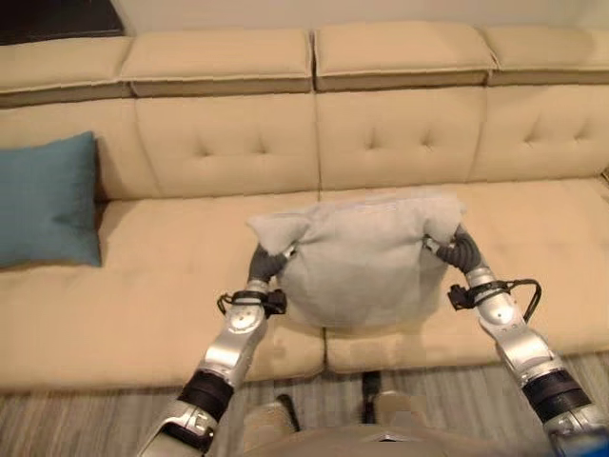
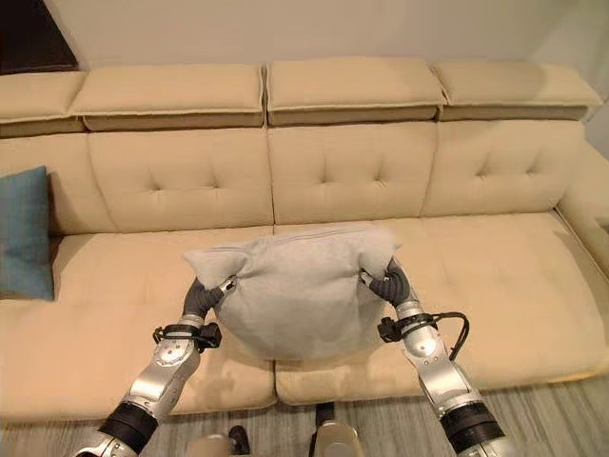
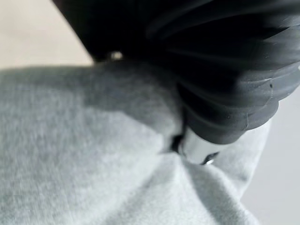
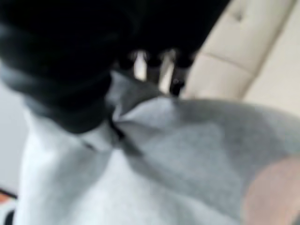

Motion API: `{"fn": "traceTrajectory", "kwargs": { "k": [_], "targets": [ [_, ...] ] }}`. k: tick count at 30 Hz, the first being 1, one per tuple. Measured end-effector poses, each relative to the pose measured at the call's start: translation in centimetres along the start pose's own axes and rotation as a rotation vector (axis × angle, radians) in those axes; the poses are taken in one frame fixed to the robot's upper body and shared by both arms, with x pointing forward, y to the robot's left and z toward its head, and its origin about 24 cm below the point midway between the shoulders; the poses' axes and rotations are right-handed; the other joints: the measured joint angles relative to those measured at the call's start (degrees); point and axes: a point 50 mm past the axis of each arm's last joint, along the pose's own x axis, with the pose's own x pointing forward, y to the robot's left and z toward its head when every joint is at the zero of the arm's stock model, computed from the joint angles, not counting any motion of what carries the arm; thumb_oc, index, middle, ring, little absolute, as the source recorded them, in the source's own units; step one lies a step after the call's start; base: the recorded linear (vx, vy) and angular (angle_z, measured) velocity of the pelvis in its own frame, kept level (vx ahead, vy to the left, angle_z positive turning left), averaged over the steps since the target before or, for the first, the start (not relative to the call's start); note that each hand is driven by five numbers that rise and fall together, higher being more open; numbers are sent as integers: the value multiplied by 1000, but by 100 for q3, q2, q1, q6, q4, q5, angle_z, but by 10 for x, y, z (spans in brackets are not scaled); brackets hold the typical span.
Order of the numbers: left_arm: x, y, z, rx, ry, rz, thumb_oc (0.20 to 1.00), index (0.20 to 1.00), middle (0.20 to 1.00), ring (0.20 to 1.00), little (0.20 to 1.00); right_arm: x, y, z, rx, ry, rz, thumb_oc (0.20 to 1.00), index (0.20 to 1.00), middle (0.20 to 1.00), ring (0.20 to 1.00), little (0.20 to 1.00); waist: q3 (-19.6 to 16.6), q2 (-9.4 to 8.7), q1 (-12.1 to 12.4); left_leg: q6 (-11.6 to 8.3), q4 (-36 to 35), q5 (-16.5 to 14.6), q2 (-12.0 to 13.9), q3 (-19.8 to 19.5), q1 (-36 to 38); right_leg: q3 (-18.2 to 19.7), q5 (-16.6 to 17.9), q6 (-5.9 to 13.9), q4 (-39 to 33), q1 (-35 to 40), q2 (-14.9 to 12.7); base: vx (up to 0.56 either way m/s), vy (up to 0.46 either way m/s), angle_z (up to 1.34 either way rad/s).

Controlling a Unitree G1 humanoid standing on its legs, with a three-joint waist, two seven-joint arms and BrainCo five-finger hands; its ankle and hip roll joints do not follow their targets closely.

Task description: Pick up all the scattered cushions and arrange them neatly on the sofa.

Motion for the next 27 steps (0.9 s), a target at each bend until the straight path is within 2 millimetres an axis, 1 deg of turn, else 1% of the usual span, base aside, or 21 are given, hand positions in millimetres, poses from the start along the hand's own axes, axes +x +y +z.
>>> {"fn": "traceTrajectory", "kwargs": {
  "k": [1,2,4,5,6,7,9,10,12,13,14,15,16,17,18,19,20,21,23,25,27],
  "targets": [
    [1,0,2,-1,-6,-2,200,200,200,200,200,0,-2,1,-2,-4,-3,200,200,200,200,200,0,-5,-36,-3,-291,5,47,11,27,-20,-23,-29,-7,9,40,211,136,10],
    [2,-2,3,0,-10,-7,200,200,200,200,200,0,-4,1,-9,-4,-5,200,200,200,200,200,4,-13,-78,-52,-757,35,160,4,47,-19,-54,-73,1,18,123,156,109,1],
    [3,-3,4,0,-14,-11,200,200,200,200,200,0,-5,1,-7,-3,-14,200,200,200,200,200,-8,8,-68,-107,-1347,179,341,-9,55,4,-15,-21,-51,33,282,132,106,-20],
    [2,-3,3,0,-12,-10,200,200,200,200,200,0,-5,0,-7,-2,-11,200,200,200,200,200,-3,0,-49,-146,-1380,266,378,-6,134,28,-25,-34,-40,34,333,176,162,-30],
    [2,-3,3,1,-11,-12,200,200,200,200,200,-1,-5,-1,-7,1,-12,200,200,200,200,200,-11,16,-94,-145,-1508,273,407,-46,243,80,-27,-38,-47,44,427,173,177,-29],
    [2,-4,3,1,-11,-14,200,200,200,200,200,-1,-6,0,-9,1,-13,200,200,200,200,200,-2,43,-109,-104,-1609,365,374,-62,338,87,17,-97,-29,40,464,123,137,-24],
    [2,-5,2,3,-7,-22,200,200,200,200,200,-1,-8,-1,-17,2,-14,200,200,200,200,200,3,163,-148,-74,-1651,551,297,-12,501,112,10,-87,-10,68,552,27,35,-17],
    [2,-8,3,5,-11,-31,200,200,200,200,200,-2,-7,-2,-11,7,-18,200,200,200,200,200,4,133,-214,-115,-1742,512,243,9,552,115,-60,7,91,27,465,0,0,0],
    [3,-7,3,6,-12,-31,200,200,200,200,200,-3,-7,-2,-10,6,-17,200,200,200,200,200,7,107,-192,-110,-1743,509,103,-2,554,137,-87,85,96,35,325,220,297,9],
    [3,-2,6,31,-19,-27,200,200,200,200,200,-1,-7,0,-1,-1,-18,200,200,200,200,200,22,145,-150,49,-1741,356,-53,69,619,178,-81,178,84,92,224,260,394,-4],
    [4,1,8,42,-24,-27,200,200,200,200,200,0,-6,2,9,-5,-20,200,200,200,200,200,10,215,-91,103,-1795,314,-71,188,700,199,-112,216,161,71,190,63,151,-16],
    [5,1,11,42,-37,-27,200,200,200,200,200,1,-5,4,12,-16,-18,200,200,200,200,200,-29,290,-68,94,-1853,246,-73,195,732,272,-150,270,230,15,156,15,49,-13],
    [6,3,17,44,-60,-26,200,200,200,200,200,3,-6,7,12,-28,-21,200,200,200,200,200,-29,348,-61,83,-1867,197,-122,198,725,275,-165,307,273,-20,100,0,3,-6],
    [8,2,23,41,-83,-28,200,200,200,200,200,4,-6,9,11,-34,-23,200,200,200,200,200,-28,362,-52,91,-1863,192,-167,229,701,290,-178,340,321,-65,34,0,0,0],
    [9,3,29,35,-111,-23,200,200,200,200,200,4,-6,8,11,-33,-21,200,200,200,200,200,-29,349,-13,129,-1850,168,-237,249,700,327,-217,405,375,-92,-43,37,118,2],
    [9,3,31,32,-120,-19,200,200,200,200,200,4,-6,8,11,-32,-18,200,200,200,200,200,-30,343,9,160,-1831,148,-280,254,701,338,-237,434,418,-105,-92,37,119,0],
    [11,10,37,46,-139,1,200,200,200,200,200,7,-1,11,22,-42,-12,200,200,200,200,200,-36,345,106,203,-1807,100,-375,271,685,363,-284,459,477,-157,-182,12,137,-18],
    [25,10,53,71,-182,24,200,200,200,200,200,26,-3,31,2,-101,-23,200,200,200,200,200,-67,370,114,245,-1777,93,-424,358,487,442,-298,519,692,-490,-276,-48,20,-7],
    [36,11,75,74,-248,37,200,200,200,200,200,39,-11,49,-5,-168,-59,200,200,200,200,200,-67,384,128,328,-1783,188,-512,337,276,443,-243,561,757,-702,-356,-88,12,4],
    [44,13,96,79,-314,77,200,200,200,200,200,55,-15,71,-21,-235,-84,200,200,200,200,200,-74,369,188,380,-1736,230,-535,343,92,463,-129,575,673,-840,-366,-186,-7,-2],
    [54,12,115,89,-366,102,200,200,200,200,200,69,-21,86,-36,-275,-107,200,200,200,200,200,-76,364,232,398,-1708,264,-532,340,-132,475,-57,573,651,-1043,-361,-162,-17,-1]
  ]
}}
